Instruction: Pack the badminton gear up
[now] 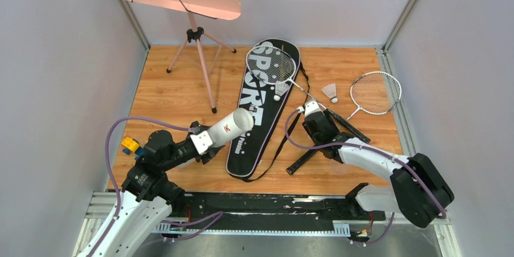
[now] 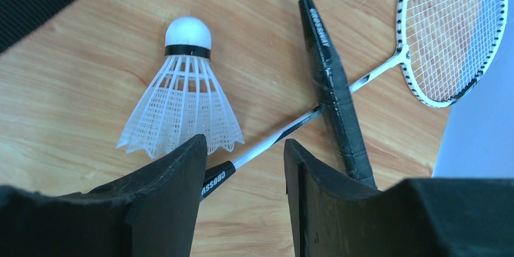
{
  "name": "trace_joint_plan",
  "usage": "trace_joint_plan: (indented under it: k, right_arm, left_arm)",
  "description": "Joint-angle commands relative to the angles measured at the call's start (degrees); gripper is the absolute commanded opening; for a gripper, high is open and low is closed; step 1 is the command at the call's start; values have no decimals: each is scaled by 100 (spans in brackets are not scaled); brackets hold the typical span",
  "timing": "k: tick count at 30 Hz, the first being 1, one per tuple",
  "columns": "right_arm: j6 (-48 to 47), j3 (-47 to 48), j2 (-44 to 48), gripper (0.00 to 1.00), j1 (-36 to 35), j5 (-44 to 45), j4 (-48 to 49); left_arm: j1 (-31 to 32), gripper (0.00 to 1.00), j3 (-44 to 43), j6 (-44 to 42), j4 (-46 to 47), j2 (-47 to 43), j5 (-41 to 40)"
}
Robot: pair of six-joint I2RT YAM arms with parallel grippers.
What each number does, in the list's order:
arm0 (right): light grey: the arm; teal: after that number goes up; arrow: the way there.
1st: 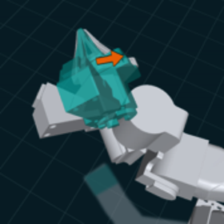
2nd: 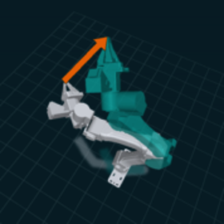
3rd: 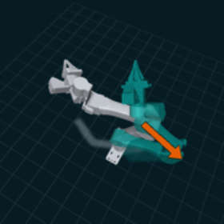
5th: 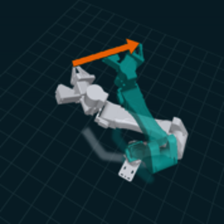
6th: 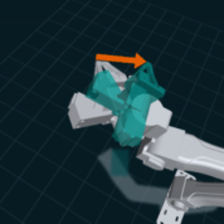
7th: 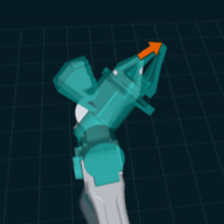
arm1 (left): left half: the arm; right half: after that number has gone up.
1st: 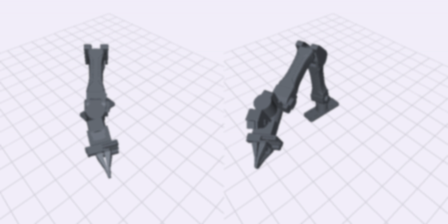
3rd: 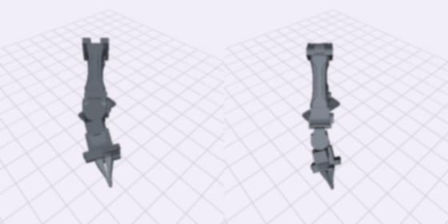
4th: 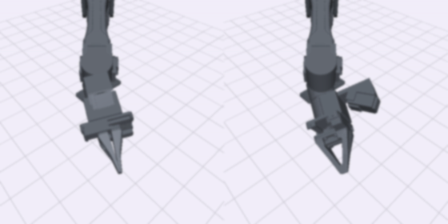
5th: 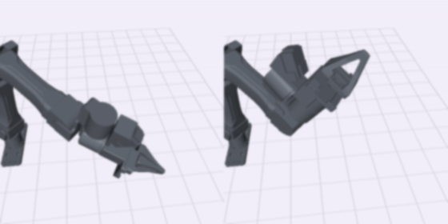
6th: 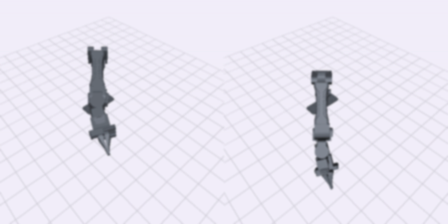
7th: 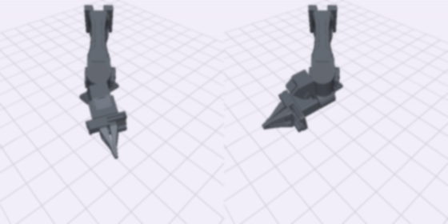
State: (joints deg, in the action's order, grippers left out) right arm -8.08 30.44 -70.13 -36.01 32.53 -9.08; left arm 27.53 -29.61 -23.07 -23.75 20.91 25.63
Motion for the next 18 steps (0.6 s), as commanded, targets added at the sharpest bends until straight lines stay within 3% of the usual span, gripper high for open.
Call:
trace_joint_plan:
  k: [1, 8, 18]
  right_arm:
    - [-263, 165, -311, 51, 22, 113, 85]
    - [-540, 72, -235, 54, 27, -339, 596]
    - [-359, 375, 174, 55, -67, -615, -49]
  left_arm:
    - [58, 64, -26, 65, 358, 9, 41]
    - [68, 64, -27, 33, 345, 34, -26]
    - [68, 64, -27, 14, 351, 50, -20]
